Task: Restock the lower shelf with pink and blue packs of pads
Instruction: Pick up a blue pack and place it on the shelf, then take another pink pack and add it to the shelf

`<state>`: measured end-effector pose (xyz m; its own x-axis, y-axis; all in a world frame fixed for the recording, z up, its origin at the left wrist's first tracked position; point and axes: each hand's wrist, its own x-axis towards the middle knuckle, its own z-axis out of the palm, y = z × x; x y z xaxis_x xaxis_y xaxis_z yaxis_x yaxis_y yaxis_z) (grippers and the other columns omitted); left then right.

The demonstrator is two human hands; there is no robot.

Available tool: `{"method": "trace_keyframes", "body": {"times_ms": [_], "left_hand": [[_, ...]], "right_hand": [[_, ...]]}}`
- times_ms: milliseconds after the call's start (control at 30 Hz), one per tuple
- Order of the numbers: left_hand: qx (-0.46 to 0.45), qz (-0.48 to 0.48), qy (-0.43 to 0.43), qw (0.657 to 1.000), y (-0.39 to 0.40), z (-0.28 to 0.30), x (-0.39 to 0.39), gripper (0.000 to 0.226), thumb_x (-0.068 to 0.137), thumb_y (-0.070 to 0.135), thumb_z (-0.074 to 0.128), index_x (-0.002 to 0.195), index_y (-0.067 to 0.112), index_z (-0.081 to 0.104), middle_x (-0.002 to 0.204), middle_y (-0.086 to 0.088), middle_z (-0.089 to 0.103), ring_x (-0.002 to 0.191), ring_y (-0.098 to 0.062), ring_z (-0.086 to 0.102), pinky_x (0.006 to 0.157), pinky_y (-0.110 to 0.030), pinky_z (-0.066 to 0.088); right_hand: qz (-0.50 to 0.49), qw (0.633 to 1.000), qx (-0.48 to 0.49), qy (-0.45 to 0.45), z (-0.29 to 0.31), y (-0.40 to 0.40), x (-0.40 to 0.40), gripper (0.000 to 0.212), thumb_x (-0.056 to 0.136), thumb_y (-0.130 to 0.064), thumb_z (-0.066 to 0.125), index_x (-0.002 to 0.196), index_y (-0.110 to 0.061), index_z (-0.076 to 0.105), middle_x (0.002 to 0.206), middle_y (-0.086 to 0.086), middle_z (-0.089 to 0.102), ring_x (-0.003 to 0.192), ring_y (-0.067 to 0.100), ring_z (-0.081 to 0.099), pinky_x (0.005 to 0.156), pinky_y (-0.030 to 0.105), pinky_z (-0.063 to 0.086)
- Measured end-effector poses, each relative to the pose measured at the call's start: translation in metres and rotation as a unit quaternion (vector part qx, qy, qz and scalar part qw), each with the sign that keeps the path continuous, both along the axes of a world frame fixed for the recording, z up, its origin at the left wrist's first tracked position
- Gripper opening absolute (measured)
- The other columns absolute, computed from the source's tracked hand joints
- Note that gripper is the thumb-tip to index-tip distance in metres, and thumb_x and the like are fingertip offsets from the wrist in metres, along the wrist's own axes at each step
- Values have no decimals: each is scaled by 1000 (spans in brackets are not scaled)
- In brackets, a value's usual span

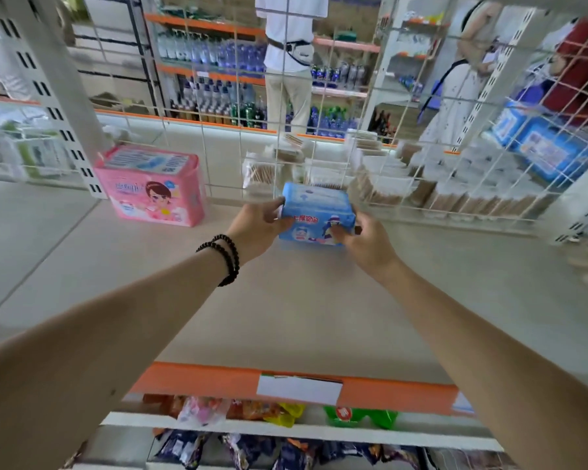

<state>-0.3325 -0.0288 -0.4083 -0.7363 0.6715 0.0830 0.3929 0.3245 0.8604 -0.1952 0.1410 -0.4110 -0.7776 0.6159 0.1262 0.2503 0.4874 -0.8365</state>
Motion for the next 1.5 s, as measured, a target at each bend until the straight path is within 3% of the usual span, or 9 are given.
{"method": "trace_keyframes", "body": {"times_ms": [133,333,567,700,833,933,1033,1133,1500], "left_hand": [[-18,4,24,1000,9,-6,-2,46,99,21,61,145,18,54,107,-16,72,50,2,43,47,-6,33],[-17,3,-11,1000,14,-5,-11,49,99,18,60,147,16,51,128,-6,68,109,-17,66,101,-39,54],[8,6,-17,1000,9,-2,-3,39,99,11,60,138,13,60,122,-6,71,109,-22,69,98,-43,56],[5,19,14,1000,3,0,-4,35,99,12,59,135,14,61,122,2,69,107,-15,67,86,-24,55],[-21,49,8,999,-15,-7,3,58,97,26,65,150,21,41,136,5,55,121,-14,60,94,-37,55],[-54,32,20,998,-39,-2,35,69,96,38,63,156,29,29,148,-1,49,133,-19,51,107,-43,47],[-129,-42,155,979,-67,16,74,74,98,46,54,159,25,17,165,0,24,149,-22,28,121,-36,23],[-128,-71,271,951,-92,41,109,76,94,60,41,157,25,19,168,1,9,151,-26,18,119,-43,28],[-185,-45,347,918,-147,90,204,80,88,73,18,157,31,9,169,3,-7,156,-29,0,124,-56,15]], "right_hand": [[3,1000,23,-1,0,7,-1,32,90,-25,71,120,-14,68,115,4,70,102,20,64,85,29,49],[18,999,50,12,1,7,-1,33,94,-27,69,124,-15,66,101,-2,66,91,12,59,64,2,39],[-16,996,79,-34,0,6,0,50,87,-50,69,132,-30,62,119,2,71,108,27,64,95,45,51],[-36,977,175,-118,4,-2,-3,46,95,-53,57,133,-28,59,118,8,70,112,33,62,97,44,46],[-70,908,347,-225,7,-19,2,56,99,-60,35,133,-20,53,125,7,65,120,30,52,94,41,37],[-88,914,330,-217,14,-26,24,74,93,-73,31,138,-17,47,138,4,56,131,26,43,100,44,32],[-76,903,370,-204,25,-43,66,86,90,-77,25,153,-19,32,156,2,37,143,24,31,110,45,23],[-42,887,412,-203,41,-66,108,87,89,-78,17,155,-23,30,164,4,24,147,27,27,113,48,15],[-1,908,377,-183,102,-160,206,89,84,-83,1,158,-35,-2,167,-3,-13,154,23,-3,120,52,3]]}}
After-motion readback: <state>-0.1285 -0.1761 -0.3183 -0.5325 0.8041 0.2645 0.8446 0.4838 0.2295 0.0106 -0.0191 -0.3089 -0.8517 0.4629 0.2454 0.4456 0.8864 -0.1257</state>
